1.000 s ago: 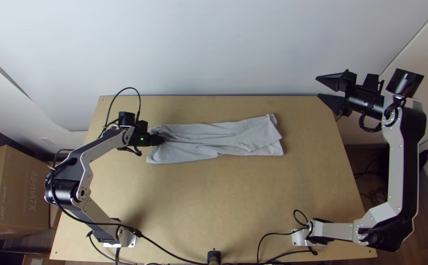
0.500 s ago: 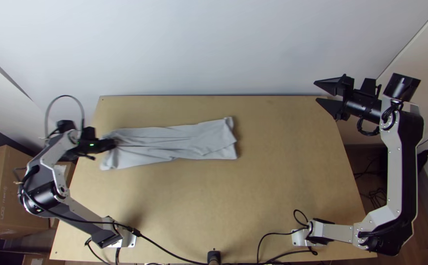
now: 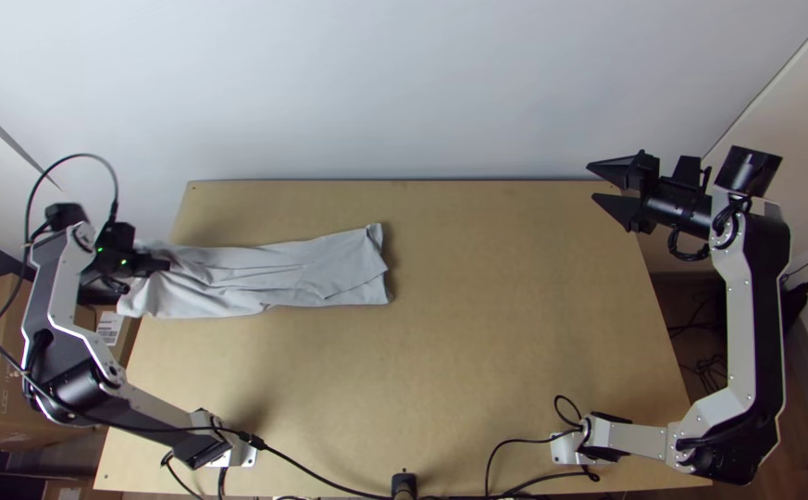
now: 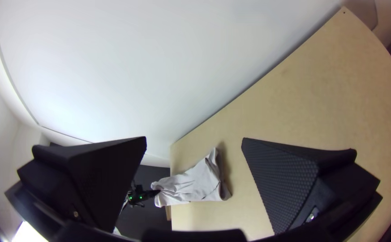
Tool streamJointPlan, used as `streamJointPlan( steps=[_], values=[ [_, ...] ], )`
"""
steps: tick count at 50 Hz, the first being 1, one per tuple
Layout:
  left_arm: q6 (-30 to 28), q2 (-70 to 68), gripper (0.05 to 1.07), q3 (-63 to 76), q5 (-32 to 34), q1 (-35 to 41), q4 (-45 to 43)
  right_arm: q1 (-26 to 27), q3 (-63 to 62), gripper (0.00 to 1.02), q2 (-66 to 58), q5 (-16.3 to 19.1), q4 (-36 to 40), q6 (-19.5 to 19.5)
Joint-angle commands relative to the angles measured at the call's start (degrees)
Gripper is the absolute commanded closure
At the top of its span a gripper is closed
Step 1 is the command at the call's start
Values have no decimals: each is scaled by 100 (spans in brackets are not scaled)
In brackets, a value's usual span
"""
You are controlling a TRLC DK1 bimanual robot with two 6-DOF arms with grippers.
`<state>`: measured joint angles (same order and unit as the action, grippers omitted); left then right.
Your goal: Fold the t-shirt
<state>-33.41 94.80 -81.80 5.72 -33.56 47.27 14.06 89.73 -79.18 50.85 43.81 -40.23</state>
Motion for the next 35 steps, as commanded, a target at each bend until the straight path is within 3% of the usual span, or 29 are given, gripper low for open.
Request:
streamJointPlan(
  steps=[1, 20, 35],
  values=[
    [-201, -683, 105, 15, -378, 799, 81, 0, -176, 5, 262, 21, -48, 50],
    [221, -779, 105, -328, -3402, 4595, -95, 105, -492, 4, 649, -58, -31, 112],
    [660, 381, 105, -1084, -4738, 6116, 11, 228, -879, 4, 1018, -66, -22, 164]
  ],
)
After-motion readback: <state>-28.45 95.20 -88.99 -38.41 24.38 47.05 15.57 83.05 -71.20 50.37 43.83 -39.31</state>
